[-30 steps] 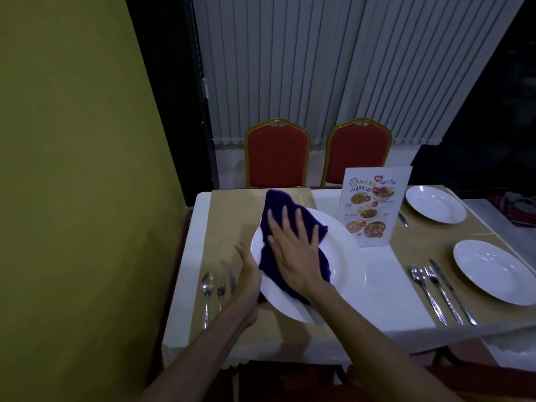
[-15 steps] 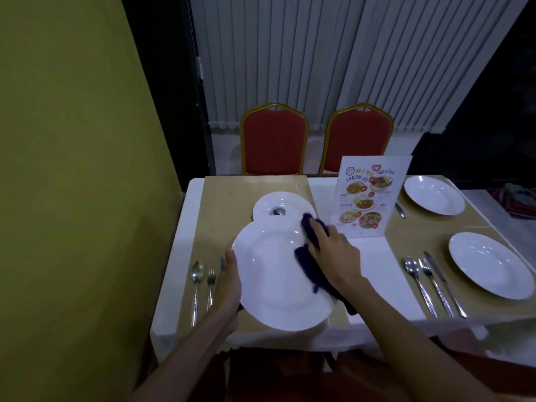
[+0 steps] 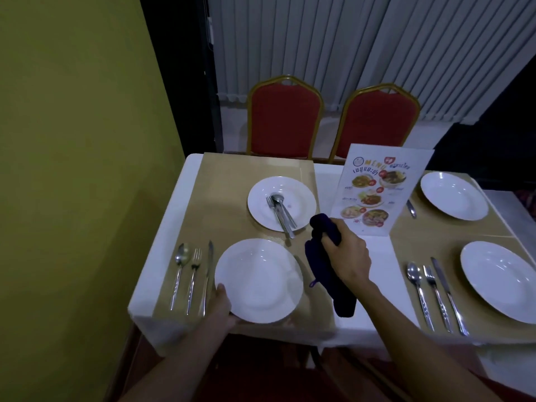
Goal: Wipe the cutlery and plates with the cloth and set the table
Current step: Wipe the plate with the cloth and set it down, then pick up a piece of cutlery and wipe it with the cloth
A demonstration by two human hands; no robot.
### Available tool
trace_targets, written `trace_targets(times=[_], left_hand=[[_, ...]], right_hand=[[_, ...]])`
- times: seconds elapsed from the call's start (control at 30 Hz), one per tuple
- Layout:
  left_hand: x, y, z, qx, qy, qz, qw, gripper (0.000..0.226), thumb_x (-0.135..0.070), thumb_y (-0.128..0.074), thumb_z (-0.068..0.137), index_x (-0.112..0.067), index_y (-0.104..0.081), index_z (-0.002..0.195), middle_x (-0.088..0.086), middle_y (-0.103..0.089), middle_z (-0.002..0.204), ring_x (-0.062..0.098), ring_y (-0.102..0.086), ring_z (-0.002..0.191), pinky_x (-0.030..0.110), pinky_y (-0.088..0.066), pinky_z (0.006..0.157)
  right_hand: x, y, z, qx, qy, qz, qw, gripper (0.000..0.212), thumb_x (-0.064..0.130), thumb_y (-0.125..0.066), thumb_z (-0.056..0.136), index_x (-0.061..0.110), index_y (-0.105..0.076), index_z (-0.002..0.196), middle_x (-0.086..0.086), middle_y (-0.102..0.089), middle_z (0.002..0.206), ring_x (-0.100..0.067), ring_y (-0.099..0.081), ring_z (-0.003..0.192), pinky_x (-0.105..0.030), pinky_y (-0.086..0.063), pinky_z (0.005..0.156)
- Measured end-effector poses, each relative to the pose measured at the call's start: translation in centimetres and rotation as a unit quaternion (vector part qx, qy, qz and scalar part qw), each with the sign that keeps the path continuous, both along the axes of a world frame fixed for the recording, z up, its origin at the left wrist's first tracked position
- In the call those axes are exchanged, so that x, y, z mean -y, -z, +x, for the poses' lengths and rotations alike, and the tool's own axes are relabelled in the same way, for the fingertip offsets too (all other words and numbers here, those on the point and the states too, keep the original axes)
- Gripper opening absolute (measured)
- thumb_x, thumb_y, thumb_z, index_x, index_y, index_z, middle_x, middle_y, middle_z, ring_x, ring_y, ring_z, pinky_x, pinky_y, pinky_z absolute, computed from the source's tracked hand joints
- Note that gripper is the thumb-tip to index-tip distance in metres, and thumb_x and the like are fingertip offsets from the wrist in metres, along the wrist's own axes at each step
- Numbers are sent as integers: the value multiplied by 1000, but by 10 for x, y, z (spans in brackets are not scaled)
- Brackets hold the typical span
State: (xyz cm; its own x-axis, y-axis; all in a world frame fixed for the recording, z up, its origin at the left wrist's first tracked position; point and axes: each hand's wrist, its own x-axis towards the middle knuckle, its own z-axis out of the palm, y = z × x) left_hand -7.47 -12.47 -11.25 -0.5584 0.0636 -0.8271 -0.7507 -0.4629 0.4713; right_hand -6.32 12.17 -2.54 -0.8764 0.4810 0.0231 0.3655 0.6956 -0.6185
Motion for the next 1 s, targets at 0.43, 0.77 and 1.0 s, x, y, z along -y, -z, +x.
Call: trace_targets(times=[0.43,0.77,1.0], left_hand=[[-27,27,-5,-69,220,-424,876,50,-27,-50,99,0,-44,140,22,-53,138,40,-52,124,48,-43,105],[-66,-15,-99,-321,358,-475,737,34,-14,-47,101,-8,-55,134,15,-49,139,31,-39,132,35,-29,109],[-115,23,-182,-433,510,-436,603,33,-18,-46,102,-20,-61,130,8,-53,132,29,-44,124,38,-40,104]], right_hand=[[-1,36,-28,41,-64,-65,995,27,31,-52,91,41,-52,116,12,-60,78,-10,-55,65,-22,-33,50],[0,54,-62,49,-11,-92,994,34,24,-50,94,38,-53,125,4,-67,91,-17,-58,74,-27,-41,57],[8,80,-91,3,124,-106,987,39,17,-50,90,36,-54,124,5,-65,84,-17,-60,72,-31,-47,60]])
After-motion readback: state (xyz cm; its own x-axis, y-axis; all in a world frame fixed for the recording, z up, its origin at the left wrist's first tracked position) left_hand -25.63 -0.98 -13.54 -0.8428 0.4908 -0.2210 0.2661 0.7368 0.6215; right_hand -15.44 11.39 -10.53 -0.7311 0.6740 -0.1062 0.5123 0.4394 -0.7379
